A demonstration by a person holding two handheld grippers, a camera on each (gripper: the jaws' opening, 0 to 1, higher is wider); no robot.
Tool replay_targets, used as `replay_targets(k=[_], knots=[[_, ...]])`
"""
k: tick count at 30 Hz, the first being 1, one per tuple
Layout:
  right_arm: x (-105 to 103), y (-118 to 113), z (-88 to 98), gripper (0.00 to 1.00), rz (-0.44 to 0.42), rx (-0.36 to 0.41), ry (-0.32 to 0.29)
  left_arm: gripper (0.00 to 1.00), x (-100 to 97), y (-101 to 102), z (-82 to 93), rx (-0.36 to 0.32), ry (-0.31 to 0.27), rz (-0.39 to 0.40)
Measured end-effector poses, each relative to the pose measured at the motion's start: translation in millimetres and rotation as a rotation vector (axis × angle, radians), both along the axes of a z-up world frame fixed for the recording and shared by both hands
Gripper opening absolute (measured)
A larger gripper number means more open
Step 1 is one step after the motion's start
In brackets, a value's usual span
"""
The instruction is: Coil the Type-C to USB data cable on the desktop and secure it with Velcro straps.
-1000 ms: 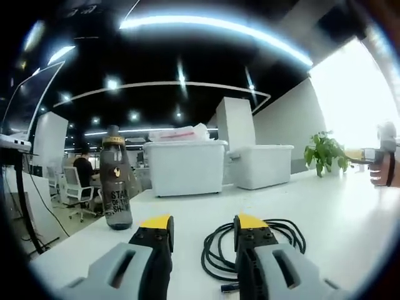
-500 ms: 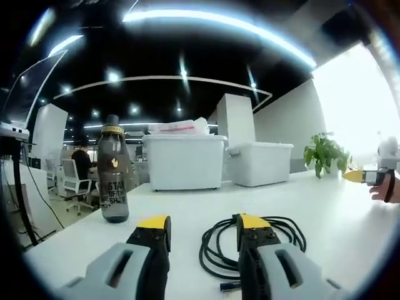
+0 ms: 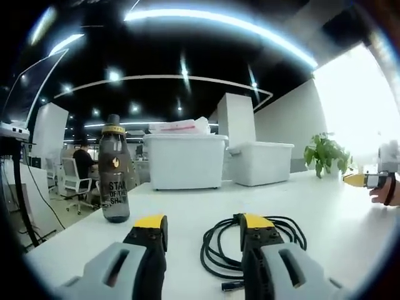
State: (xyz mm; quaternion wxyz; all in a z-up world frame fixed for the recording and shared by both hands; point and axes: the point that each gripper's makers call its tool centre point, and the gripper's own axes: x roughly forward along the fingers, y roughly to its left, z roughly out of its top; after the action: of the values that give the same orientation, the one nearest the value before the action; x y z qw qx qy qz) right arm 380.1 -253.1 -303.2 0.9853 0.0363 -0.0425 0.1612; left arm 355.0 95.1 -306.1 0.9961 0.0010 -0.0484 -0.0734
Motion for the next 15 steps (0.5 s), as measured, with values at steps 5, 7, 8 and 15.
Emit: replay_targets(k=[5, 7, 8, 15], knots=[[1.4, -1.3, -1.0, 0.62, -0.004, 0.007, 0.006, 0.49, -0.1, -0.6, 2.1, -0.007, -0.002, -0.008], [1.5, -0.3, -2.1, 0.61, 0.001, 0.009, 0.011, 0.49, 0.1, -0.8, 2.7, -0.008, -0.005, -0.008], [1.9, 0.6, -2.8, 0.61, 0.006, 0.008, 0.013, 0.49, 0.2, -1.6, 2.6, -0.008, -0.005, -0.011], [-1.5, 18.8, -5.6, 0.62, 0.074, -0.034, 0.011, 0.51, -0.9, -14.8, 7.0, 0.098, -0.036, -0.03]])
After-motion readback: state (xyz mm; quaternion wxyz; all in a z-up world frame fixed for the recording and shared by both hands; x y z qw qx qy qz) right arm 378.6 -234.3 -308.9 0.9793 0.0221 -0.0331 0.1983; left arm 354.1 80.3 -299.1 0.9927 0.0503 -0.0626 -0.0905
